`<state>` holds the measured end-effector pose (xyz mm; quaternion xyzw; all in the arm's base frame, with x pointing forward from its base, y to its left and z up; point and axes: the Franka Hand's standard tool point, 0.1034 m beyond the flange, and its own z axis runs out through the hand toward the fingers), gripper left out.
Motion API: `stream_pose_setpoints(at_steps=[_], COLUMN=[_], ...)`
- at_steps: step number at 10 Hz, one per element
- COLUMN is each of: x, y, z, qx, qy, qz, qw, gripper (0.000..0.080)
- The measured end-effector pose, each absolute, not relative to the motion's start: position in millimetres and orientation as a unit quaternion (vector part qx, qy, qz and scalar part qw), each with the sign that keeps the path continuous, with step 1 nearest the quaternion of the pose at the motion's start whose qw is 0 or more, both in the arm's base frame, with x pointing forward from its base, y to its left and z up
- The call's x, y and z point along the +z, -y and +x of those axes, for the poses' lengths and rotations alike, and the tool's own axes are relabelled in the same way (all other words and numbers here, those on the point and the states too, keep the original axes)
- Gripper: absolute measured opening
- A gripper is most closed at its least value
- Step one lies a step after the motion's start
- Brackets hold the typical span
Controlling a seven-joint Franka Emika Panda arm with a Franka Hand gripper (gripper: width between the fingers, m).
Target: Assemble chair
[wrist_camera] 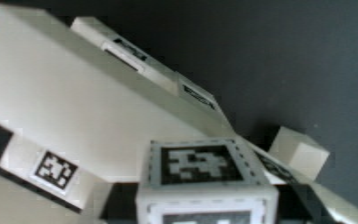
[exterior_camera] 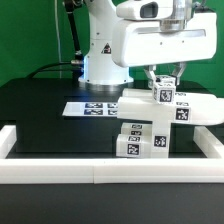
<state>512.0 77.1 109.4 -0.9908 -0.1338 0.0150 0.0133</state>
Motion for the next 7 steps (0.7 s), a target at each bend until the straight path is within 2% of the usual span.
stream_pose_setpoints(at_steps=[7], x=[109.8], y=[-78.5], z=[512.4], qx=[0.017], qy=[-0.117], qz=[-0.993], qw=[0.011], gripper=[0.0284])
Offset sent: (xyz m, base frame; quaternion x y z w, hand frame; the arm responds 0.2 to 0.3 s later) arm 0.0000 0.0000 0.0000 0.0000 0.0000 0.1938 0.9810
